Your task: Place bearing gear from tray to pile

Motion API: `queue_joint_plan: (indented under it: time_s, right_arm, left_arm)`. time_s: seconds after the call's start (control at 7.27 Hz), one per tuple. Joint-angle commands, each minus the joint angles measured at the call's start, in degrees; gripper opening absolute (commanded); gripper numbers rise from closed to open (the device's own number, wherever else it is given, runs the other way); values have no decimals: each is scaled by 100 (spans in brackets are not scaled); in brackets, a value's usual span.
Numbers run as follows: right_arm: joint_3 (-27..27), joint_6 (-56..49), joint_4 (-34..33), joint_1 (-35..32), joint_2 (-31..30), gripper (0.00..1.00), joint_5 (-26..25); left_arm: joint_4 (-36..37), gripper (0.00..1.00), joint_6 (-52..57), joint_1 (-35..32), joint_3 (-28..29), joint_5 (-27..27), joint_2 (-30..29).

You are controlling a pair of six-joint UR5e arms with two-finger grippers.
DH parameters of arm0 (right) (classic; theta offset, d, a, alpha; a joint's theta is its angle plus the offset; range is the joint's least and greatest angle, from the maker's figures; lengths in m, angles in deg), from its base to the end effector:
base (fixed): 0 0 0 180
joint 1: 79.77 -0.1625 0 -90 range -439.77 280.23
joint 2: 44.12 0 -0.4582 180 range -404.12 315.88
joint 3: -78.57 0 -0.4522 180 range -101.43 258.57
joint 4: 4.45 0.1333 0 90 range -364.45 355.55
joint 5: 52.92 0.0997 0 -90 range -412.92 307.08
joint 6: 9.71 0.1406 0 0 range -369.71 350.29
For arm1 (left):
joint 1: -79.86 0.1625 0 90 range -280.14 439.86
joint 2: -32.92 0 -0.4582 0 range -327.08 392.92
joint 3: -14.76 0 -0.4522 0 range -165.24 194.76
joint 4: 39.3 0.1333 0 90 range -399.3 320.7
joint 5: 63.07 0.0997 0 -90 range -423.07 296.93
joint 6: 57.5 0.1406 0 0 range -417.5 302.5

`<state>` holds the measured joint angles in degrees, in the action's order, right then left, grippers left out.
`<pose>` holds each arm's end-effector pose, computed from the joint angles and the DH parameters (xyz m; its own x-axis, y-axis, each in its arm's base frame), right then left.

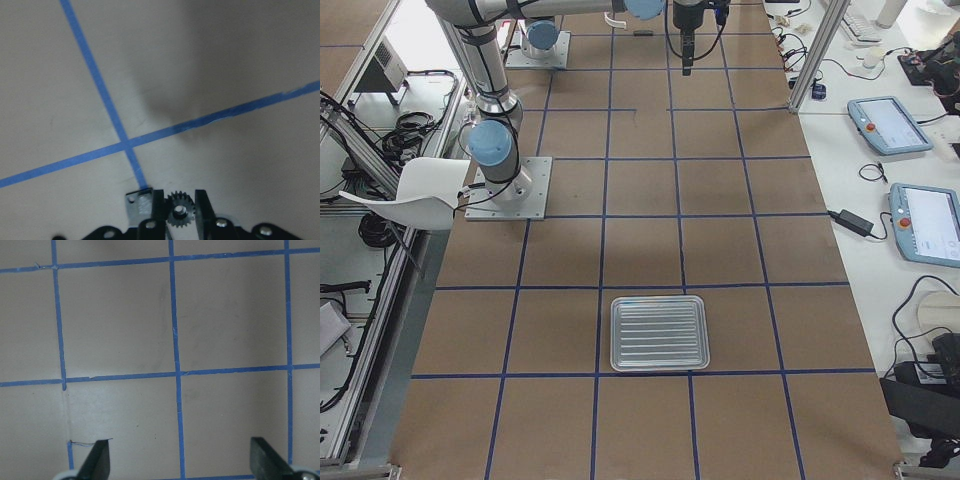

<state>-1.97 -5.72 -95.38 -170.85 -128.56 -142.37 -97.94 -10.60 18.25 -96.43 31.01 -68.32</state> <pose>0.1461 -0.6041 0.5176 -0.9986 0.0497 -0.0154 0.0508 0.9952 -0.0833 0.1616 -0.5584 0.2273 -0.9471 0.3190 -0.0350 0.3164 0.9464 0.0647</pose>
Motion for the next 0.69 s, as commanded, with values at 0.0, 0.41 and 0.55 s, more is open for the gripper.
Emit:
queue_joint_plan:
  time_s: [0.0, 0.41, 0.55]
  right_arm:
    - [-74, 41, 5, -32, -20, 100, 15]
    - [-101, 41, -13, -32, -12, 100, -20]
    - [-101, 41, -13, -32, -12, 100, -20]
  left_arm:
    - [1, 5, 794, 860, -86, -335, -228]
    - [62, 5, 795, 905, -200, -373, -553]
    - [280, 5, 839, 913, -314, -338, -597]
